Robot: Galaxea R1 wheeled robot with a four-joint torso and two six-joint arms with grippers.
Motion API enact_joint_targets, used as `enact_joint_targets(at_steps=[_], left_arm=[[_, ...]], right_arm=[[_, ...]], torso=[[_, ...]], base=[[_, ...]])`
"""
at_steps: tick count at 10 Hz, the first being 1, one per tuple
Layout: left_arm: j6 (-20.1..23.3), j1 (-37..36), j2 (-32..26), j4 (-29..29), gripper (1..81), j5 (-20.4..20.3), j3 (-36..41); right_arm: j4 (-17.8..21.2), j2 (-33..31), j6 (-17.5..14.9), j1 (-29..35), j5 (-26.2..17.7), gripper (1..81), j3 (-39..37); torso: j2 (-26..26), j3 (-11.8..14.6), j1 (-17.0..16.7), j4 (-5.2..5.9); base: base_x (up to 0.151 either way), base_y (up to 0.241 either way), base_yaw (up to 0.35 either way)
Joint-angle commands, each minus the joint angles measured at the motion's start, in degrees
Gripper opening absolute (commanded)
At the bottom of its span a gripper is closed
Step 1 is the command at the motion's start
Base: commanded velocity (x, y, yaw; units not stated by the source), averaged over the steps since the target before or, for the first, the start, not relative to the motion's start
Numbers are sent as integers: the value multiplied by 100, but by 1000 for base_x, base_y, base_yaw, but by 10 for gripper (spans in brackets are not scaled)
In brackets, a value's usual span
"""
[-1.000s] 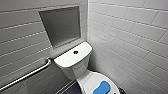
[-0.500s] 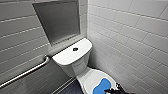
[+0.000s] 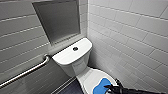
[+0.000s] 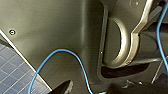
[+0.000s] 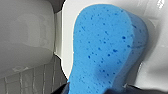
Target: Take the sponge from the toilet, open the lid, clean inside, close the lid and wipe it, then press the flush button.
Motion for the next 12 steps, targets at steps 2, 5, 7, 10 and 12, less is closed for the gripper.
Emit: enact_joint_targets(at_steps=[2,5,7,10,12], left_arm=[[37,173,-18,-14,811,431,41],[28,173,-18,-40,811,431,41],[28,173,-18,-40,811,431,41],[28,173,-18,-40,811,431,41],[28,173,-18,-40,811,431,41]], right_arm=[[99,169,210,631,-223,811,-245],[90,425,428,613,-153,811,-280],[99,556,789,674,-275,811,-595],[143,785,1230,736,-882,811,-1132],[134,838,1247,789,-874,811,-1203]], torso=[[2,0,0,0],[0,0,0,0],[0,0,2,0],[0,0,2,0],[0,0,2,0]], base=[[0,0,0],[0,0,0],[0,0,0],[0,0,0],[0,0,0]])
